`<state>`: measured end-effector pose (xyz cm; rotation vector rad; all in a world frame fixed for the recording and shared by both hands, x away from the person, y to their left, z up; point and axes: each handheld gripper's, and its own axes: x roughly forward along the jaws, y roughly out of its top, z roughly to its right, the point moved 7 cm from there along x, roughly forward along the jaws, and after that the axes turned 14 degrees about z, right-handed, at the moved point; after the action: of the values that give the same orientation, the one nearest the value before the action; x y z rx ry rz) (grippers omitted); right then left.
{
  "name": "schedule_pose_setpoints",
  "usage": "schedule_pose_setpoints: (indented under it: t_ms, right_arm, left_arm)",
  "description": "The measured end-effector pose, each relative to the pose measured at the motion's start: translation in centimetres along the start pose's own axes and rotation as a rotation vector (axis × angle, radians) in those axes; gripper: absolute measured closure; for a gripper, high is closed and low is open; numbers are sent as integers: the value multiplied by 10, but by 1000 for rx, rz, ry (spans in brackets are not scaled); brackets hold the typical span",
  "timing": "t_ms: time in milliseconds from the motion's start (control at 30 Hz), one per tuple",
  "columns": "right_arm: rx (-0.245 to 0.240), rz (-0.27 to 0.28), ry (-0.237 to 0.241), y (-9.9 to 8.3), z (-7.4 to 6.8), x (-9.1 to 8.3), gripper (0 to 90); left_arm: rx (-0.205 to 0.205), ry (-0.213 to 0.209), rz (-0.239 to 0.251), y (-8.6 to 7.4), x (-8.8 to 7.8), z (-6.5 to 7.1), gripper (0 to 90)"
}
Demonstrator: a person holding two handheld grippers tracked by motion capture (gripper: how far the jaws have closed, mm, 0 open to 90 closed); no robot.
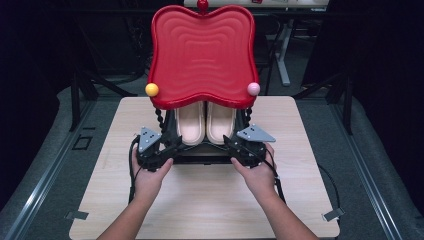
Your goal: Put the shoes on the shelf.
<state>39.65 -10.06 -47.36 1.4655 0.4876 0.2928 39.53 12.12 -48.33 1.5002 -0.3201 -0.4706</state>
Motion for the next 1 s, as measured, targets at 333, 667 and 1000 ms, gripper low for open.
schedule_pose_setpoints:
  t_ms: [333, 667, 1000]
  right_arm:
    - [-30, 7, 25, 1, 2, -26, 529]
    - [-55, -26, 10, -19, 11, -53, 522]
    - [-44, -58, -33, -50, 24, -82, 517]
  left_arm:
    - [13, 23, -7, -8, -25, -18, 495]
    - [29, 53, -52, -30, -50, -36, 475]
    - [33, 73, -98, -53, -77, -48, 458]
